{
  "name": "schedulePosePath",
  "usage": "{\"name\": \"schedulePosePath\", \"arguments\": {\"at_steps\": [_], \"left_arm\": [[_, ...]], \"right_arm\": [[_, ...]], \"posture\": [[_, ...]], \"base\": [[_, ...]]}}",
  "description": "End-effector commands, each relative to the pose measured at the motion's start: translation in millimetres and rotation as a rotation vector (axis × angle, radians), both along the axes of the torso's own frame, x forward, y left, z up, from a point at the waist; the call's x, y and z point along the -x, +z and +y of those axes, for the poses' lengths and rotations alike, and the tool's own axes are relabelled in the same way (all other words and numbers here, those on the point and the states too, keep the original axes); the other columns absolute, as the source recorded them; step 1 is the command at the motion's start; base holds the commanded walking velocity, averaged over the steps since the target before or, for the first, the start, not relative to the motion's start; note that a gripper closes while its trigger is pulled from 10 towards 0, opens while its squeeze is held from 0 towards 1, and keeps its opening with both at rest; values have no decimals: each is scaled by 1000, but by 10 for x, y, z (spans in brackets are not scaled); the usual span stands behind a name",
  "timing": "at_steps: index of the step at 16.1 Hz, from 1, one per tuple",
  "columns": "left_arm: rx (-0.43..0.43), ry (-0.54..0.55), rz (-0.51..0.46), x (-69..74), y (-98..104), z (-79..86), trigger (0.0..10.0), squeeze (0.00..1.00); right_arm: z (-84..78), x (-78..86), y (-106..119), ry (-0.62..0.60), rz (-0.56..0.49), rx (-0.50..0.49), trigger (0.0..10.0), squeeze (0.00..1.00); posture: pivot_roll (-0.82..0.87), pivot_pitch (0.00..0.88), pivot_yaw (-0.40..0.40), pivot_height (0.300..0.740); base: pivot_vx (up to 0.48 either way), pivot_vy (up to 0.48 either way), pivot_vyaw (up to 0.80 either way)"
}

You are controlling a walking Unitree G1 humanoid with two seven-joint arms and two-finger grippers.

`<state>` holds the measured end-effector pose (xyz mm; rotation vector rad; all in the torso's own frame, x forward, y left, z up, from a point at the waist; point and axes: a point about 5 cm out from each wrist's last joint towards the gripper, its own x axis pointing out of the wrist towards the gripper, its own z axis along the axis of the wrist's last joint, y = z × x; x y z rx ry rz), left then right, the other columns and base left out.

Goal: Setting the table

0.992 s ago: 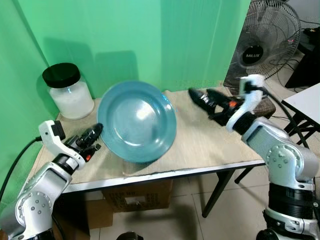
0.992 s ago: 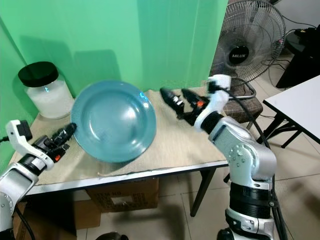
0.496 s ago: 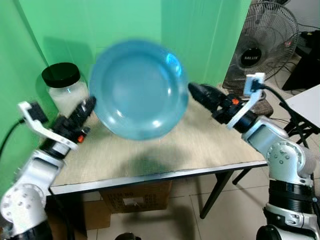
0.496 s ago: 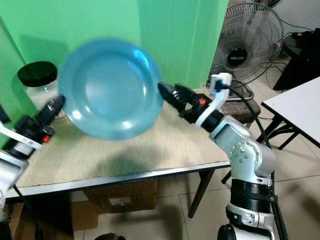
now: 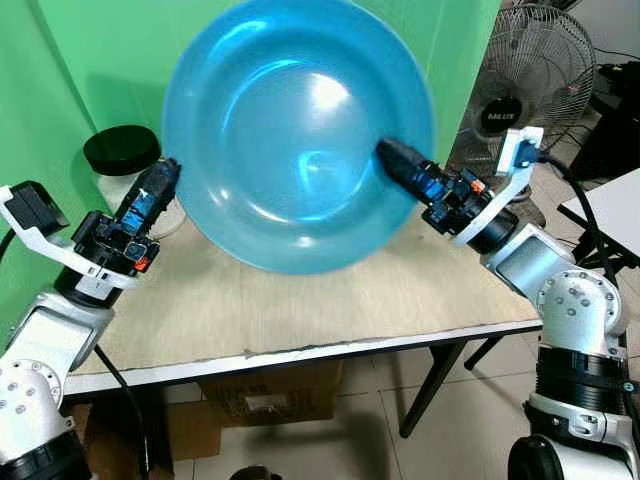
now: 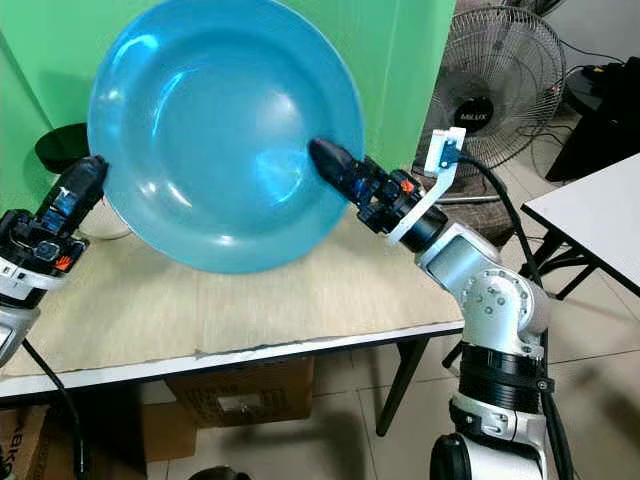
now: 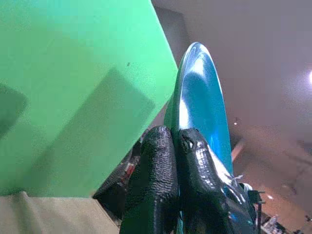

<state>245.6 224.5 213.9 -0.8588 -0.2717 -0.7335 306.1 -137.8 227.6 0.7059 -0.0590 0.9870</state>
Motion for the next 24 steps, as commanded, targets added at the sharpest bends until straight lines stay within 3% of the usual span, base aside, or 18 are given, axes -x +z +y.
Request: {"name": "schedulePosePath", "arguments": {"at_steps": [1, 2, 3, 4, 12, 18, 24], "left_arm": [[16, -38, -28, 13, 50, -4, 0, 0], [30, -54, -22, 10, 51, 0, 0, 0], [34, -58, -21, 6, 56, 0, 0, 0], [48, -77, -21, -3, 59, 0, 0, 0], [42, -97, -10, -43, 24, -11, 0, 0], [27, -114, -6, -55, 22, -43, 0, 0], [0, -91, -2, -78, 14, -33, 0, 0]], "right_arm": [[43, 43, 33, 33, -17, -8, 10000, 1000], [73, 44, 16, 35, -8, -6, 0, 914], [77, 40, 14, 34, -4, -8, 0, 914], [91, 40, 13, 43, 1, -18, 0, 0], [151, 86, -44, 65, 35, 11, 0, 0], [160, 41, -140, 19, 113, 35, 0, 0], [196, 20, -136, -10, 109, 54, 0, 0]], "posture": [[-6, 0, 40, 740], [-11, 0, 47, 740], [-13, 0, 52, 740], [-16, 0, 57, 740], [-29, 0, 70, 740], [-25, 0, 72, 740], [-22, 0, 70, 740]], "base": [[0, 0, 0], [0, 0, 0], [0, 0, 0], [0, 0, 0], [0, 0, 0], [0, 0, 0], [0, 0, 0]]}}
